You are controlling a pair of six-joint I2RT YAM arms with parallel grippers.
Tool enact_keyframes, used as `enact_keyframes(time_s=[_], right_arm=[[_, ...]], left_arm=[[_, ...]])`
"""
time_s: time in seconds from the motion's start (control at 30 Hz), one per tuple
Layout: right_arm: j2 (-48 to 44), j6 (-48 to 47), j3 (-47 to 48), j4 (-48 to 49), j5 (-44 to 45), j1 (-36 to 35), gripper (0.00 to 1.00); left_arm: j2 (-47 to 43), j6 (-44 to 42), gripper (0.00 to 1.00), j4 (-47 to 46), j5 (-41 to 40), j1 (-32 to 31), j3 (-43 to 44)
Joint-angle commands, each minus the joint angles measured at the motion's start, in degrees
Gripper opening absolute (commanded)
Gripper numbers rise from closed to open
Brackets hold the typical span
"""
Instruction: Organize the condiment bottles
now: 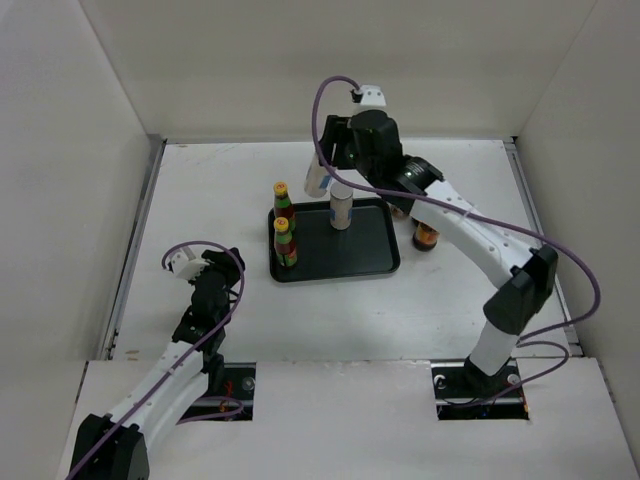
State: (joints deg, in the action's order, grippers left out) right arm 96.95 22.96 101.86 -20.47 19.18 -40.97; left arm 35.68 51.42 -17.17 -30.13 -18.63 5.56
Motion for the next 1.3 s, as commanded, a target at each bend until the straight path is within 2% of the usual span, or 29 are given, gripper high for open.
enact_keyframes(time_s=[0.0, 0.2, 0.8, 1.1, 1.27], right_arm=[[2.26, -0.81, 8.16, 10.01, -4.14, -0.82, 0.53], [8.43, -2.21, 10.02, 10.97, -3.54, -1.70, 0.53], [15.55, -6.70, -2.54, 22.04, 3.05, -4.77, 0.53], [17.57, -7.14, -7.11, 24.60, 4.99, -4.77, 0.53], [17.58, -8.19, -10.45, 28.90, 6.66, -5.21, 0.58]], left_arm=[[-0.61, -0.62, 0.41, -1.99, 0.25, 0.40, -0.29], [-1.84, -1.06, 0.41, -1.64, 0.25, 0.49, -0.46], [-1.23, -1.06, 0.42, -2.17, 0.51, -0.22, -0.20], [-0.70, -1.06, 0.43, -2.52, 0.25, -0.22, -0.11], [-0.26, -1.15, 0.43, -3.05, 0.42, -0.22, -0.20]])
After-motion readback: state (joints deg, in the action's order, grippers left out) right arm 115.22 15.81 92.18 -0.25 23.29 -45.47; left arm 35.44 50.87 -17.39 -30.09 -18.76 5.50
